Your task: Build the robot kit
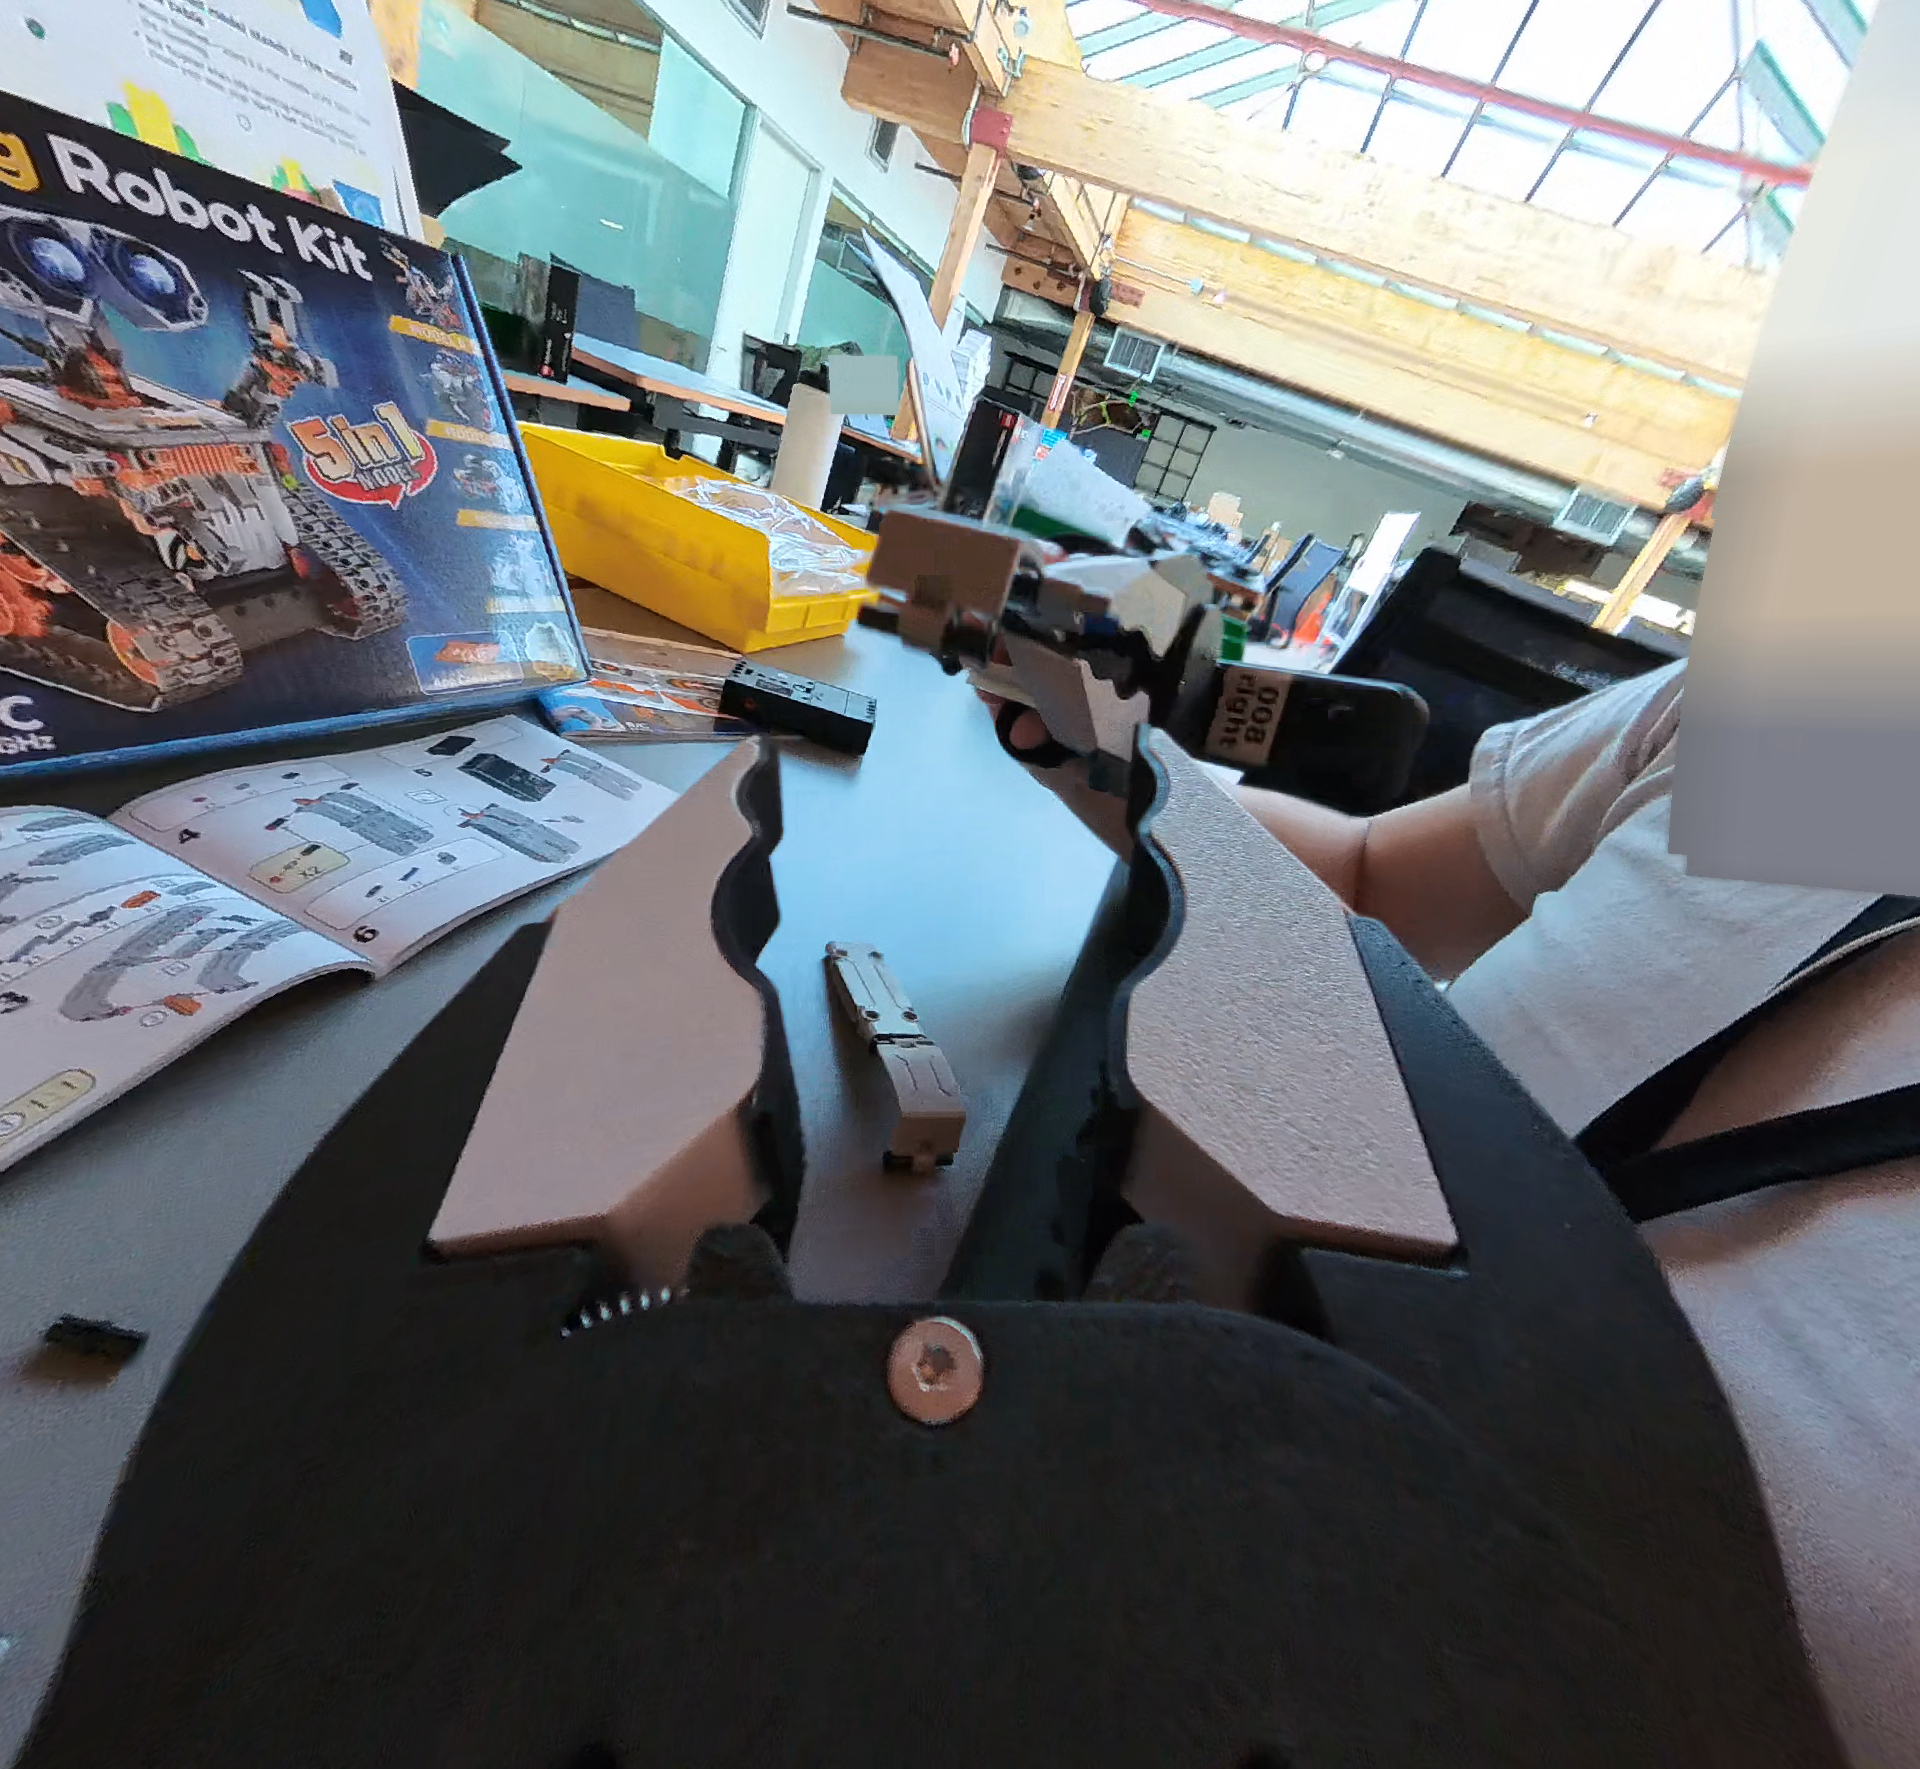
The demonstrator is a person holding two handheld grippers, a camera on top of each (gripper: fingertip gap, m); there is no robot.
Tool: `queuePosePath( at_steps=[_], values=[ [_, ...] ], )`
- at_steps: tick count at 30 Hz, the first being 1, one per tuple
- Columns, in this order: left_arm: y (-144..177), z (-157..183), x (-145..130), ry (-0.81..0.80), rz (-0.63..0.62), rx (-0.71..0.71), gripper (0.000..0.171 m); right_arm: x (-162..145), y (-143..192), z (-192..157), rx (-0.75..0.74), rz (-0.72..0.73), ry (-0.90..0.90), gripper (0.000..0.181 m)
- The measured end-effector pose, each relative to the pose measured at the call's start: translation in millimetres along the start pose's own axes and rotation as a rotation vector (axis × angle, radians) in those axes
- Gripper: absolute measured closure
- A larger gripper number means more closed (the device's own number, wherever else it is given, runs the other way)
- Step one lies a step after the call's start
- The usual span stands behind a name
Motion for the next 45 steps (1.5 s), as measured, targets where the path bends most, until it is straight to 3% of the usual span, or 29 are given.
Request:
queuePosePath(
  at_steps=[4,11,16,23,25,27,28,33,39,45],
  values=[
    [0.1,9.4,8.4,-0.159,-0.027,0.005,0.105,10.3,-7.6,-9.8,-0.012,-0.018,0.134,0.175],
    [0.0,20.4,23.6,-0.326,-0.031,-0.012,0.104,14.1,-4.1,-10.9,-0.043,-0.017,0.194,0.175],
    [4.6,18.3,30.6,-0.436,-0.044,0.004,0.114,14.8,-4.0,-13.7,-0.032,-0.016,0.215,0.175],
    [-3.8,12.1,25.2,-0.415,-0.119,-0.047,0.122,16.0,-6.6,-19.7,0.029,0.01,0.196,0.175],
    [-4.2,10.4,21.6,-0.39,-0.12,-0.089,0.135,14.6,-7.2,-21.3,0.041,0.007,0.19,0.175],
    [-4.2,8.4,17.5,-0.382,-0.119,-0.099,0.138,11.7,-7.4,-22.6,0.056,0.008,0.17,0.175],
    [-4.0,7.5,15.0,-0.383,-0.129,-0.104,0.148,8.6,-7.7,-23.8,0.064,-0.001,0.159,0.175],
    [-6.1,-1.0,0.3,-0.423,-0.178,-0.041,0.147,-9.2,-11.6,-35.8,0.11,-0.018,0.107,0.175],
    [-6.9,-14.8,-13.9,-0.344,-0.209,0.03,0.147,-25.0,-19.9,-49.4,0.171,-0.07,0.064,0.174],
    [1.8,-21.9,-18.6,-0.304,-0.133,0.119,0.148,-64.0,-17.5,-38.4,0.146,-0.166,-0.344,0.154]
  ],
)
Point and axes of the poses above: each gripper's, where its closed fingertips meet, y back along the fingers, x out of its top, z = x × y across the jaws, the point moved 10 cm from there along y, back along the fingers, and after that the axes turned 13 degrees about x, right-handed, at the moved point
